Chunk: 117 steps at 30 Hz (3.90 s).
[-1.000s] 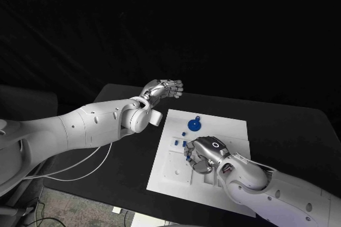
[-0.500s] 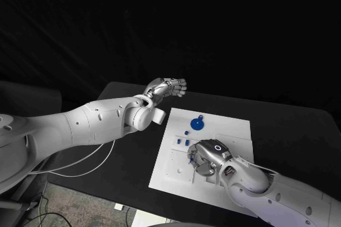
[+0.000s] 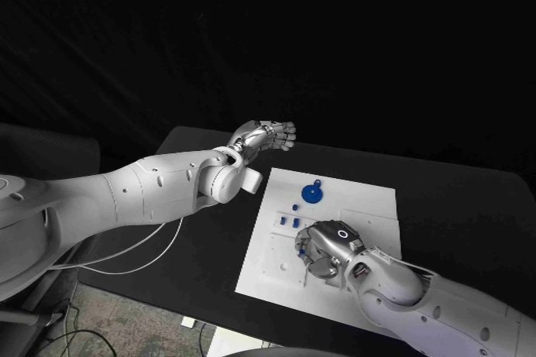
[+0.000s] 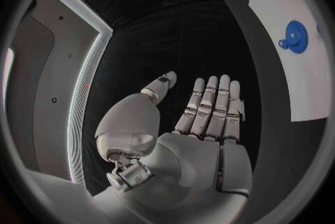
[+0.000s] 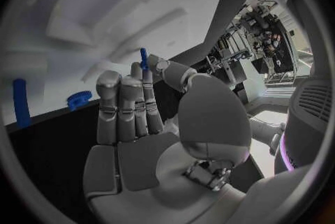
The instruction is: Assemble the parts on the task board
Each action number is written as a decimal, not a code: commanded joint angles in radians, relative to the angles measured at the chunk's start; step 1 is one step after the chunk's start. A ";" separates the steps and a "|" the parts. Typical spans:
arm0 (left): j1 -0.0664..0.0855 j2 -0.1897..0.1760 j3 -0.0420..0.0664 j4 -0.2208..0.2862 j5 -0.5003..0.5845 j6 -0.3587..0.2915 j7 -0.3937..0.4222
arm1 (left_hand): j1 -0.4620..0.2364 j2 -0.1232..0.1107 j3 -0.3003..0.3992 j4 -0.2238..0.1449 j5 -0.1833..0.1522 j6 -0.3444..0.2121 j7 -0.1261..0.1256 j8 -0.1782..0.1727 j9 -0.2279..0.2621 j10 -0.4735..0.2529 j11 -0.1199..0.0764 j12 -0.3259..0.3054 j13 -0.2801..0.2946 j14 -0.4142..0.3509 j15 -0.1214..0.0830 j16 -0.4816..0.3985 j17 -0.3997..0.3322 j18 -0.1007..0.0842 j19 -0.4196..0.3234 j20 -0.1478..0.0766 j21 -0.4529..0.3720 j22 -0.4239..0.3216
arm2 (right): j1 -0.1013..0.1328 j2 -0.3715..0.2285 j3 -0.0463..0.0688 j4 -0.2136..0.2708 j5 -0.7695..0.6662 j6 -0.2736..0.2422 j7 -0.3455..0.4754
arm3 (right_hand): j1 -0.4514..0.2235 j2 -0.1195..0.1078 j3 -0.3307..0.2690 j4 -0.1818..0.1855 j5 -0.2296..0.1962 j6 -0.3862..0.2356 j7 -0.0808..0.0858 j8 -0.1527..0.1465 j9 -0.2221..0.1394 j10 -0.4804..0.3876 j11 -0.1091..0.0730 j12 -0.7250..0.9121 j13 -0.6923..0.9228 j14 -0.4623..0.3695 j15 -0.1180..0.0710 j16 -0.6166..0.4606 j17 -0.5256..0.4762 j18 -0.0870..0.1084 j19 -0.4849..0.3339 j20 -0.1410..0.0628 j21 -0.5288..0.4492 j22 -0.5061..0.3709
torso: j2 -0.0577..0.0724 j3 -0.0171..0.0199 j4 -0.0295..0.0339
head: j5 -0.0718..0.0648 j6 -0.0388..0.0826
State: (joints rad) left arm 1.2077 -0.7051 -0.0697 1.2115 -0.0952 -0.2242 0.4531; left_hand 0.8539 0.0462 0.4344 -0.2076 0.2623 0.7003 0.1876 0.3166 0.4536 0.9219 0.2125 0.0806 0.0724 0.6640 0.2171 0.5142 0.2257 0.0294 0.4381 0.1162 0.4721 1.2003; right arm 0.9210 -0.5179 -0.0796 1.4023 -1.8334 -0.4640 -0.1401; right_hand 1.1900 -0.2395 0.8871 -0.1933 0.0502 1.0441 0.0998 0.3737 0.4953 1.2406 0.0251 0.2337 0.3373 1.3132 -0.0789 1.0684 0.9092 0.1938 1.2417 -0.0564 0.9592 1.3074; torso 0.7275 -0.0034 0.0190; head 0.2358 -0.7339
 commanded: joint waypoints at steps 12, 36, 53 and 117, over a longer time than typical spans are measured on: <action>0.003 0.001 0.001 0.002 0.004 0.017 0.005 | 0.004 -0.002 0.001 -0.008 -0.006 0.003 0.024 0.000 -0.001 0.006 0.002 -0.006 -0.002 -0.007 0.002 -0.003 0.001 0.020 0.004 0.001 -0.006 0.001 | -0.004 0.010 -0.001 -0.015 -0.030 0.002 -0.009 | 0.002 0.013 -0.001 -0.009 -0.001 0.006 0.002 0.002 0.001 0.045 0.002 0.004 0.002 0.000 -0.005 0.002 -0.002 0.068 -0.001 -0.009 0.007 0.020 | -0.001 -0.0014 0.0013 | 0.004 -0.004; 0.003 0.002 0.001 0.000 0.004 0.020 0.002 | 0.003 -0.002 0.001 -0.009 -0.007 0.004 0.024 0.000 -0.002 0.004 0.003 -0.008 -0.002 -0.010 0.002 -0.005 0.001 0.021 0.004 0.001 -0.007 0.001 | -0.004 0.021 -0.002 -0.020 -0.036 0.050 -0.010 | 0.002 0.013 -0.001 -0.012 -0.001 0.007 0.001 0.002 0.002 0.045 0.002 0.002 0.004 0.001 -0.005 0.003 -0.002 0.068 -0.001 -0.010 0.008 0.020 | 0.000 -0.0007 0.0001 | 0.008 -0.007; 0.003 0.003 0.001 -0.001 0.004 0.026 -0.003 | 0.002 -0.003 0.001 -0.009 -0.009 0.004 0.024 0.000 -0.002 0.003 0.003 -0.009 -0.002 -0.011 0.003 -0.006 0.001 0.021 0.004 0.002 -0.008 0.001 | -0.004 0.034 -0.021 -0.034 -0.009 0.026 -0.009 | -0.011 0.010 -0.003 -0.007 0.000 0.001 0.004 -0.003 0.001 0.040 0.005 -0.007 0.006 -0.002 -0.002 -0.001 -0.005 0.068 -0.007 -0.006 0.005 0.018 | 0.000 -0.0014 0.0006 | 0.004 -0.009; 0.002 -0.005 0.001 -0.028 0.003 0.038 -0.006 | 0.004 -0.008 0.002 -0.014 -0.018 0.006 0.024 0.000 -0.004 -0.003 0.006 -0.012 -0.003 -0.018 0.005 -0.010 0.001 0.022 0.003 0.005 -0.014 0.002 | 0.122 -0.201 0.054 0.036 0.044 0.259 -0.049 | -0.031 -0.054 -0.180 -0.010 0.023 -0.150 0.068 -0.070 -0.045 -0.104 0.068 -0.099 -0.082 -0.023 0.059 0.017 -0.037 0.068 -0.023 0.013 -0.030 0.016 | 0.000 -0.0014 0.0011 | -0.059 0.027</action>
State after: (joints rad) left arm 1.2079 -0.7118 -0.0700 1.1831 -0.0949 -0.2028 0.4402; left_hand 0.8539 0.0462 0.4362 -0.2149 0.2506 0.7003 0.1876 0.3166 0.4512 0.9219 0.2125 0.0726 0.0705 0.6511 0.2227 0.5104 0.2255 0.0440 0.4380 0.1163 0.4642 1.2011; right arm 1.0446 -0.7192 -0.0249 1.4383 -1.7561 -0.2413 -0.1808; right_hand 1.1521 -0.2915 0.7023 -0.2052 0.0701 0.8915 0.1660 0.3012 0.4495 1.1321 0.0947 0.1337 0.2551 1.2899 -0.0163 1.0826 0.8731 0.1772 1.2139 -0.0428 0.9283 1.3073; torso 0.7273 -0.0041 0.0193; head 0.1780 -0.7056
